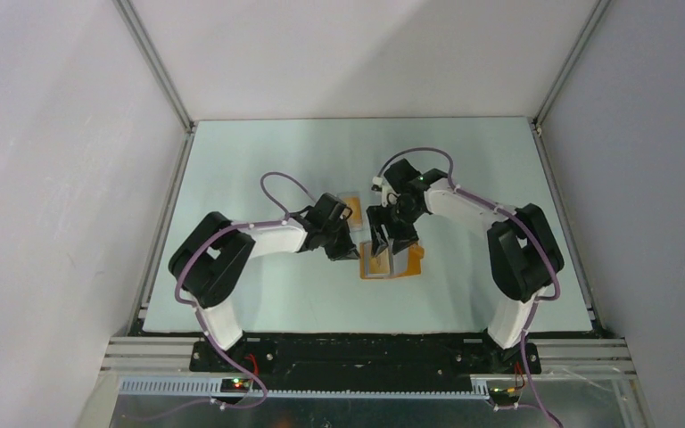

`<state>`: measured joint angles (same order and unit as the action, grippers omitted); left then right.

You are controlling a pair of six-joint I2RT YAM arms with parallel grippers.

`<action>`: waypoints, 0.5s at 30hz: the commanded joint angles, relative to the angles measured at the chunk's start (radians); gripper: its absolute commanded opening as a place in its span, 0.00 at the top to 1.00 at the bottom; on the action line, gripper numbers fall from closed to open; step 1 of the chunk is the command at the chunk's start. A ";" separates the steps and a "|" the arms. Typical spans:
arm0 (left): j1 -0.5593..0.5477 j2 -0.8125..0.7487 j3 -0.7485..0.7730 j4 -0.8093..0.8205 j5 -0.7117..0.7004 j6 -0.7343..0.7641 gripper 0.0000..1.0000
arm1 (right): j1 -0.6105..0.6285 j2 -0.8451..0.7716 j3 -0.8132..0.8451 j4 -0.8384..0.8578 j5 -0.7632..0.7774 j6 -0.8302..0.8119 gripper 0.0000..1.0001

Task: Put the credit cards into the card holder
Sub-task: Insert the credit card into the card holder.

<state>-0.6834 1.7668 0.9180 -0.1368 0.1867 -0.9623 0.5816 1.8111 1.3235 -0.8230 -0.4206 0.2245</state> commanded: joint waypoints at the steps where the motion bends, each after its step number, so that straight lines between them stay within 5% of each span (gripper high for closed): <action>1: -0.004 -0.032 -0.005 -0.020 -0.036 -0.005 1.00 | -0.021 -0.069 0.031 -0.031 0.019 -0.021 0.33; 15: 0.003 -0.066 -0.006 -0.016 -0.021 0.023 0.94 | -0.154 -0.160 -0.045 -0.002 -0.105 -0.034 0.37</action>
<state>-0.6830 1.7546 0.9161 -0.1455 0.1856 -0.9596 0.4332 1.6878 1.2957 -0.8318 -0.4755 0.2085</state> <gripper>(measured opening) 0.050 0.643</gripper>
